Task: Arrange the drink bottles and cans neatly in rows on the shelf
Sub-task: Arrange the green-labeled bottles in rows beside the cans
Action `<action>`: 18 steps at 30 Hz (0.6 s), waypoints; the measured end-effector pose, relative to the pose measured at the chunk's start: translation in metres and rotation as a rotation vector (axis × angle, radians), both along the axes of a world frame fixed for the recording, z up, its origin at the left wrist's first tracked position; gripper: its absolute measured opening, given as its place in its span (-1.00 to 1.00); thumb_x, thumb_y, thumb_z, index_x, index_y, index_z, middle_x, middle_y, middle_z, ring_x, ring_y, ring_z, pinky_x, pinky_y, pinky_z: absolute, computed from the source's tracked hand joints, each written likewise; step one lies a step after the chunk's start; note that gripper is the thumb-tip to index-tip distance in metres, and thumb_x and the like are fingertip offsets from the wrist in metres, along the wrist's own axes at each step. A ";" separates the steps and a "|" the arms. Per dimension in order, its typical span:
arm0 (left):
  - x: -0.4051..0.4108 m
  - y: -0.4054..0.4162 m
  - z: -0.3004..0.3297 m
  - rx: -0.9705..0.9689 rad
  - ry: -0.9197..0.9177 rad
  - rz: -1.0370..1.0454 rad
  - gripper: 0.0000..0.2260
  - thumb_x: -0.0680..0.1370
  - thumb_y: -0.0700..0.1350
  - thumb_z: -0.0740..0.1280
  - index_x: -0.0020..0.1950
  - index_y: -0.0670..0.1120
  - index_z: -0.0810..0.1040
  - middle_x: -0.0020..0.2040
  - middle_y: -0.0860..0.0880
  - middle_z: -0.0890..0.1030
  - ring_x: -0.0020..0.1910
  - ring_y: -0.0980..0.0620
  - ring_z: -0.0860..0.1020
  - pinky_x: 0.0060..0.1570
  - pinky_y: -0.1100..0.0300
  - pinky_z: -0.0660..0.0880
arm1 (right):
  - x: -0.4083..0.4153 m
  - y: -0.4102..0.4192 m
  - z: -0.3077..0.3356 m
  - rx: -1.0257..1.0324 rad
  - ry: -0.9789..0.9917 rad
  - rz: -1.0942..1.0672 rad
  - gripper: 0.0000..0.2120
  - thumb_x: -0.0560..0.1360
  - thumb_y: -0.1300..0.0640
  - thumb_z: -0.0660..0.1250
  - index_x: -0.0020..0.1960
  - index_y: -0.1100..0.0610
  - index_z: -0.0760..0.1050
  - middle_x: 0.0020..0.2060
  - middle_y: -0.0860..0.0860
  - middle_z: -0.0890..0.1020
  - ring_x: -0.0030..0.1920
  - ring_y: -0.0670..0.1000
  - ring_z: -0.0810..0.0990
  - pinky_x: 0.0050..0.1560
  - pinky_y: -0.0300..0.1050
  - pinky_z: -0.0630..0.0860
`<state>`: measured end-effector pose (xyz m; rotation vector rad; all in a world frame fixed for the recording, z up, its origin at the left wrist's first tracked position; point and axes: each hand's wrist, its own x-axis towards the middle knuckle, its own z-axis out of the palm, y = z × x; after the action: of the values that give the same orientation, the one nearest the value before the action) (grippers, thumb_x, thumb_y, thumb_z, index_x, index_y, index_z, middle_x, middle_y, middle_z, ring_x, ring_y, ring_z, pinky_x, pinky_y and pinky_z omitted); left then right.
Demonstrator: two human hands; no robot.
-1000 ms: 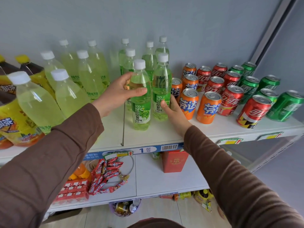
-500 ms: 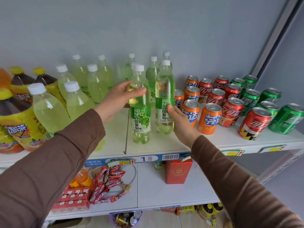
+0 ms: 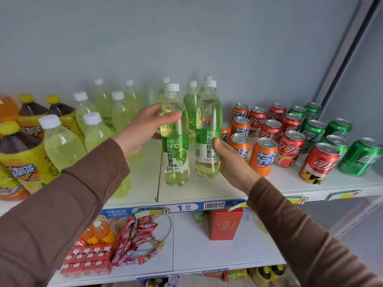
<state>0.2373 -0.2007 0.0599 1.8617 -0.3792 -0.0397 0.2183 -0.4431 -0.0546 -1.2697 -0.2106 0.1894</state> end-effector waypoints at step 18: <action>0.001 0.019 -0.026 0.097 0.041 -0.147 -0.39 0.26 0.08 0.55 0.29 0.22 0.49 0.13 0.27 0.67 0.12 0.20 0.65 0.12 0.28 0.55 | -0.007 0.007 -0.028 -0.119 -0.051 0.092 -0.21 0.47 -0.12 0.50 0.57 0.13 0.27 0.47 0.16 0.48 0.50 0.21 0.41 0.53 0.20 0.31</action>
<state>0.2386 -0.1815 0.0336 1.9219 -0.4923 -0.1995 0.2112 -0.4365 -0.0825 -1.3852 -0.3053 0.2516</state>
